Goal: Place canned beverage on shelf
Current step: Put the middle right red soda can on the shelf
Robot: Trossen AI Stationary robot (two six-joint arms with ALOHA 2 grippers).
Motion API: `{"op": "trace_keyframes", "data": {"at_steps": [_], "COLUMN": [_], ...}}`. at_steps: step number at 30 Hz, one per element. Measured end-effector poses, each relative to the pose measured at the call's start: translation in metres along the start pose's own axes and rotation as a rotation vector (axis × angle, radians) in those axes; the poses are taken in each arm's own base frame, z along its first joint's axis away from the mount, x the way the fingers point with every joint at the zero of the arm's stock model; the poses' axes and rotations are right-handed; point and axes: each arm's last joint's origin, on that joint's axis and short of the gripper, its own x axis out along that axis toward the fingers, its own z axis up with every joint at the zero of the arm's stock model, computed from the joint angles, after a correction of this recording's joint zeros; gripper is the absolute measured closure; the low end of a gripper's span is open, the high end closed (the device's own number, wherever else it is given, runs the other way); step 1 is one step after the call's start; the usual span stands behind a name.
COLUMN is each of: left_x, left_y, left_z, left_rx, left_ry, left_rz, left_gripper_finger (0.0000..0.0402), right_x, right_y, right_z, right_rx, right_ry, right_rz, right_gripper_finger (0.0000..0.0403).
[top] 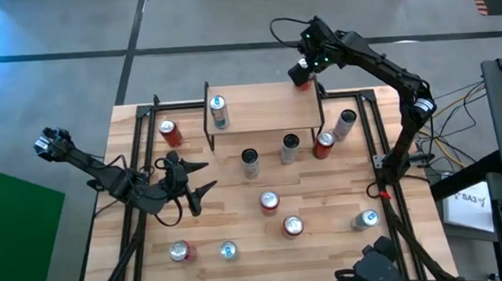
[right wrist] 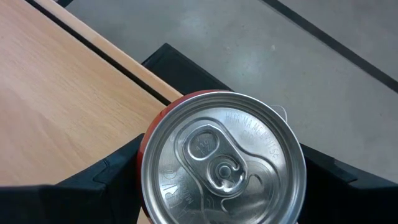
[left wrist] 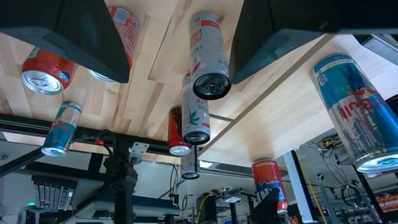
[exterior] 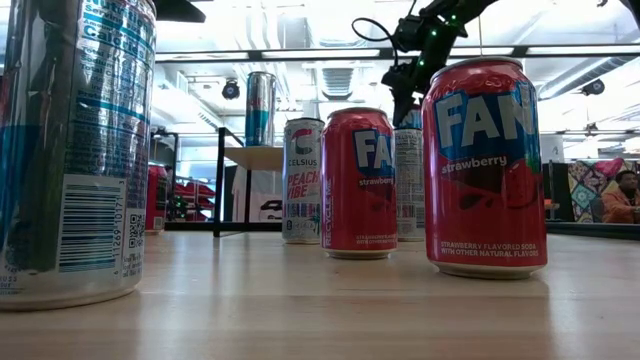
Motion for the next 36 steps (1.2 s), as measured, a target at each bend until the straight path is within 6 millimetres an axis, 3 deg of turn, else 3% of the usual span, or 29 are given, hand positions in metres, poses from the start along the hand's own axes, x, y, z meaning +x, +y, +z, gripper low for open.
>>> {"op": "trace_keyframes", "data": {"at_steps": [6,16,36], "left_x": [0.0,0.0,0.0001], "left_y": [0.0,0.0,0.0001], "left_z": [0.0,0.0,-0.0003], "left_rx": [0.0,0.001,0.004], "left_ry": [0.0,0.0,0.002], "left_rz": [0.0,0.0,0.001], "left_gripper_finger": [0.0141,0.0141,0.0141], "right_x": [0.0,-0.0006,-0.0006], "right_y": [0.0,0.0,-0.0001], "right_z": [0.0001,0.0006,0.0002], "right_rx": [-0.004,-0.008,-0.011], "right_ry": [-0.001,-0.007,-0.003], "right_rz": [0.0,0.0,-0.003], "right_gripper_finger": [0.011,0.0053,0.0049]}}
